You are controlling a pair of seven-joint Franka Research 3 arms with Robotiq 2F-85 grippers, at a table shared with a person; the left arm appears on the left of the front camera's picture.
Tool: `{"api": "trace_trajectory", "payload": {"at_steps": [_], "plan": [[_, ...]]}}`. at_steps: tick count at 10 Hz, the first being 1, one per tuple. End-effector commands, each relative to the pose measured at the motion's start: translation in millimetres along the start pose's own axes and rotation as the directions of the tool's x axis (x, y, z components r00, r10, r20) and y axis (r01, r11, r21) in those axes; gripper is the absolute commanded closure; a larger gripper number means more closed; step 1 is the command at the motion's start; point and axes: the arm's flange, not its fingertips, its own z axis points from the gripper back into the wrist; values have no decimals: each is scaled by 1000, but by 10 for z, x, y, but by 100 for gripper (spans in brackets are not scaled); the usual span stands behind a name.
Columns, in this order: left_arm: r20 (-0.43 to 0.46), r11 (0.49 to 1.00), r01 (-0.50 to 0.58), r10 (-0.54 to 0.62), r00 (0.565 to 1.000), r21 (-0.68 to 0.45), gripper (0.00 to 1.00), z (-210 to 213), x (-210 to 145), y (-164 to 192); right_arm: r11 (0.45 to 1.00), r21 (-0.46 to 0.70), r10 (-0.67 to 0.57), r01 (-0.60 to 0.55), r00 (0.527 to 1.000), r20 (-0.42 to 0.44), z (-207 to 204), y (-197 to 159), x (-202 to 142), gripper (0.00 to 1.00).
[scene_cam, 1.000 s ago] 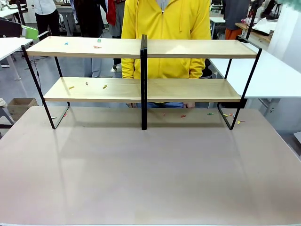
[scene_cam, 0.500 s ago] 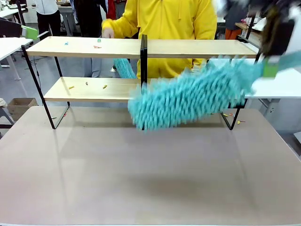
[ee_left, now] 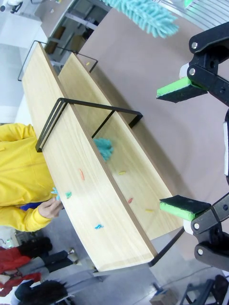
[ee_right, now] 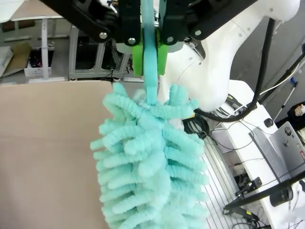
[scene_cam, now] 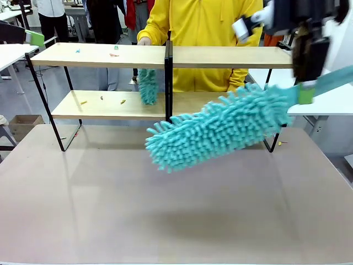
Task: Clean the shelves.
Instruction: Clean another randomly selected level of the Shelf with the Duster.
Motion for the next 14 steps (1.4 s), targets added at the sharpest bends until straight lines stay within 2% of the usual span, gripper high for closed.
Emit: {"api": "trace_trajectory", "payload": {"at_steps": [1,2,3,4,5,6,7,8,10,11,12,13,14], "plan": [[-1,1000,9,-9,1000,0,0,4,-18,-5,997,-59,-52,51,999,-10,-6,-412,707,88],[-1,1000,9,-9,1000,0,0,4,-18,-5,980,-125,-153,152,988,6,34,-569,833,88],[-1,1000,9,-9,1000,0,0,4,-18,-5,939,-181,-276,291,955,106,126,-585,606,88],[-1,1000,9,-9,1000,0,0,4,-18,-5,900,-211,-345,382,919,191,176,-417,168,88],[-1,1000,9,-9,1000,0,0,4,-18,-5,929,-177,-283,324,933,220,134,-156,-382,88],[-1,1000,9,-9,1000,0,0,4,-18,-5,992,-63,-99,111,981,165,-12,132,-899,88],[-1,1000,9,-9,1000,0,0,4,-18,-5,999,22,-46,43,983,179,-208,413,-1333,88],[-1,1000,9,-9,1000,0,0,4,-18,-5,995,79,-74,60,978,197,-326,517,-1508,88],[-1,1000,9,-9,1000,0,0,4,-18,-5,997,-14,-69,80,928,366,-352,500,-1567,88],[-1,1000,9,-9,1000,0,0,4,-18,-5,998,47,-55,46,971,232,-258,680,-1716,88],[-1,1000,9,-9,1000,0,0,4,-18,-5,998,47,-55,46,971,232,-258,680,-1716,88],[-1,1000,9,-9,1000,0,0,4,-18,-5,998,41,-58,48,960,275,-372,696,-1805,88],[-1,1000,9,-9,1000,0,0,4,-18,-5,997,11,-82,82,958,274,-182,572,-1561,88]]}}
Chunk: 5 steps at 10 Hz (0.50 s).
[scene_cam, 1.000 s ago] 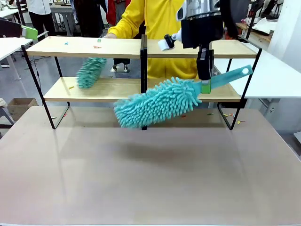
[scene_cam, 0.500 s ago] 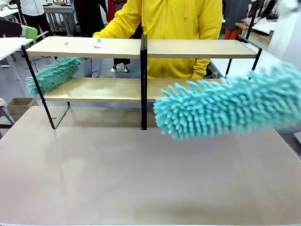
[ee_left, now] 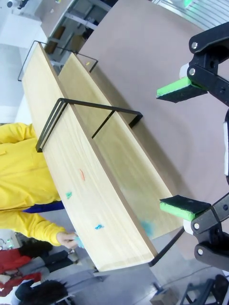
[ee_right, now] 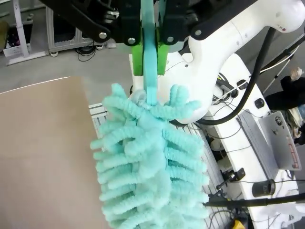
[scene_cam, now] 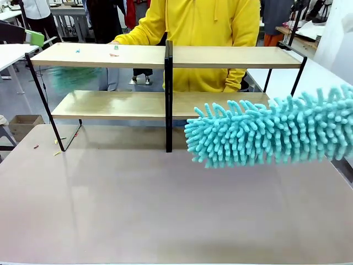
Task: Clean the shelves.
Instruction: Clean another randomly selected level of the Shelf with the Duster.
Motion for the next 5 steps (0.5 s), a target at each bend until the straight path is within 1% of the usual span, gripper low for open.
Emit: {"api": "trace_trajectory", "payload": {"at_steps": [1,2,3,4,5], "plan": [[-1,1000,8,-8,1000,-1,0,1,-22,0,998,-62,-12,14,999,39,297,-195,523,88],[-1,1000,8,-8,1000,-1,0,1,-22,0,989,-143,-33,36,999,26,496,-307,977,88],[-1,1000,8,-8,1000,-1,0,1,-22,0,989,-147,-18,11,999,-43,565,-367,1284,88],[-1,1000,8,-8,1000,-1,0,1,-22,0,994,-92,47,-55,995,-88,559,-403,1343,88],[-1,1000,8,-8,1000,-1,0,1,-22,0,998,-16,58,-60,994,-96,574,-412,1288,88]]}}
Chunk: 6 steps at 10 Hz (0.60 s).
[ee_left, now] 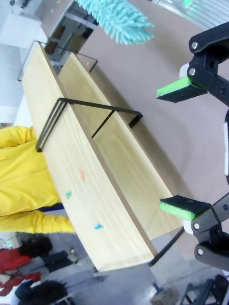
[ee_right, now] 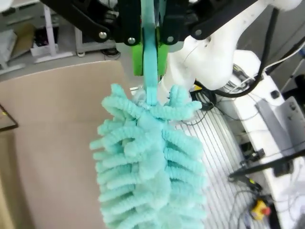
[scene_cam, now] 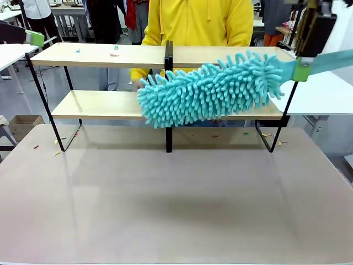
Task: Clean the shelves.
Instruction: Clean another randomly selected level of the Shelf with the Duster.
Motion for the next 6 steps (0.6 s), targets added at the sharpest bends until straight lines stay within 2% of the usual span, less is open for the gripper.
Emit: {"api": "trace_trajectory", "payload": {"at_steps": [1,2,3,4,5,6], "plan": [[0,1000,9,-9,1000,0,0,5,-19,-3,997,1,-77,77,997,28,279,56,-140,88],[0,1000,9,-9,1000,0,0,5,-19,-3,988,-79,-113,131,973,199,463,55,31,88],[0,1000,9,-9,1000,0,0,5,-19,-3,983,-90,-117,159,926,358,656,74,235,88],[0,1000,9,-9,1000,0,0,5,-19,-3,967,-118,-154,226,886,437,815,65,467,88],[0,1000,9,-9,1000,0,0,5,-19,-3,934,-152,-217,322,853,474,901,20,710,88],[0,1000,9,-9,1000,0,0,5,-19,-3,880,-238,-270,410,847,459,874,-22,971,88]]}}
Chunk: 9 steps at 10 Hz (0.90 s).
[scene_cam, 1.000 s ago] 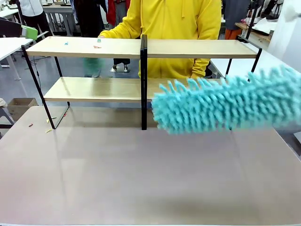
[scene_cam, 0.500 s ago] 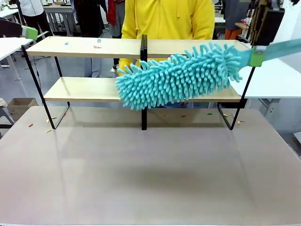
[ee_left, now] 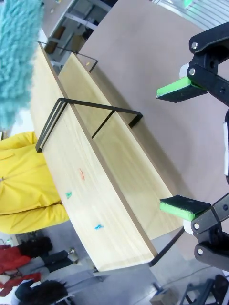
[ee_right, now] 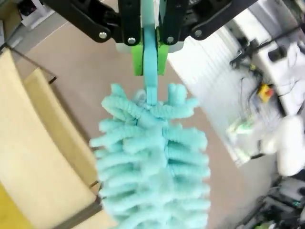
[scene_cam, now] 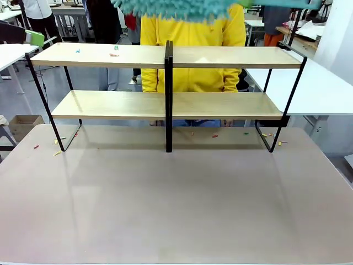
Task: Clean the shelves.
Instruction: Clean another randomly selected level of the Shelf with the Duster.
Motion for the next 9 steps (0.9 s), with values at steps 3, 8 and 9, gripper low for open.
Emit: {"api": "trace_trajectory", "payload": {"at_steps": [3,8,9], "plan": [[0,1000,9,-9,1000,0,0,4,-19,-3,1000,0,0,0,1000,0,0,0,0,88],[0,1000,9,-9,1000,0,0,4,-19,-3,980,-168,-135,111,981,-138,-606,113,1038,88],[0,1000,9,-9,1000,0,0,4,-19,-3,957,-209,-229,201,966,-119,-821,13,1296,88]]}}
